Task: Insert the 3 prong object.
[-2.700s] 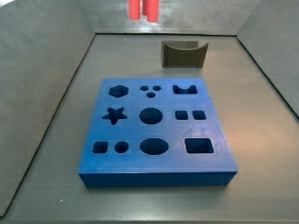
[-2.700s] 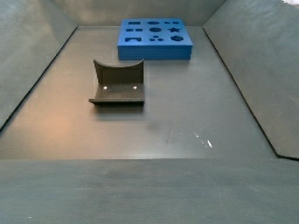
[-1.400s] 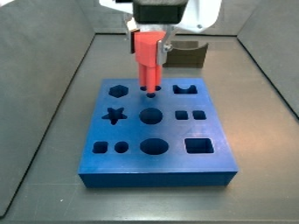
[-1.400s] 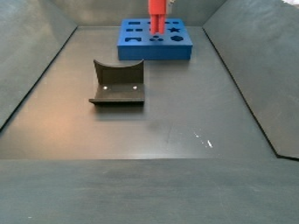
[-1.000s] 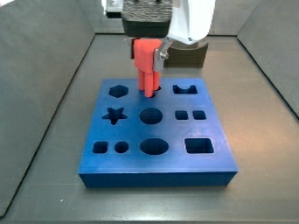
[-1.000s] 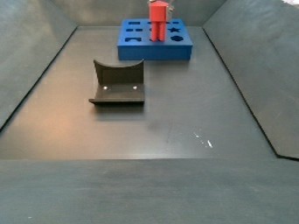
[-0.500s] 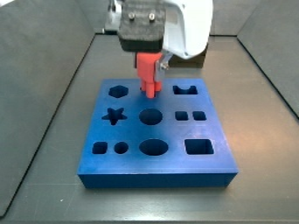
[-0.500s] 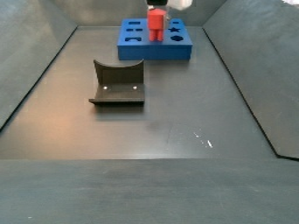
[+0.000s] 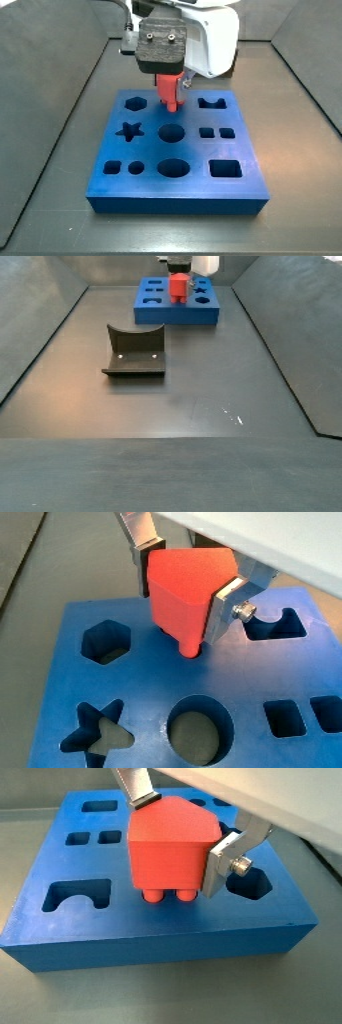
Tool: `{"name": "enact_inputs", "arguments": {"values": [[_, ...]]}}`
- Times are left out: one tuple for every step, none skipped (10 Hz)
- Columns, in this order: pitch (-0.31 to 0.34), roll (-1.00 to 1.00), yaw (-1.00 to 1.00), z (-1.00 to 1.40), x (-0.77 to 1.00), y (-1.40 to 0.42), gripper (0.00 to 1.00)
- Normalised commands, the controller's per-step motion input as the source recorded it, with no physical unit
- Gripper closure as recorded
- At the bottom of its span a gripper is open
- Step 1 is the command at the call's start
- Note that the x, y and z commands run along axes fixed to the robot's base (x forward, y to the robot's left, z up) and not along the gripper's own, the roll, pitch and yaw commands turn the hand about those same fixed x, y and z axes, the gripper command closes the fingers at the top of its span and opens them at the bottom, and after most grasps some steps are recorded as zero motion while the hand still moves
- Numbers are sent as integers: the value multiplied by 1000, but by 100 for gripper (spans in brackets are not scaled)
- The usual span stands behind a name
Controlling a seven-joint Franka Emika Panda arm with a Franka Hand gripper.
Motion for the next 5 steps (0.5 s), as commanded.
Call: {"name": "enact_inputs", "arguments": {"values": [[0, 467, -23, -340, 111, -160, 100], [0, 326, -60, -491, 177, -157, 100], [0, 154, -43, -457, 129, -29, 100], [-57, -46, -34, -57, 0, 3, 100], [0, 0, 0, 0, 0, 0, 100]]}}
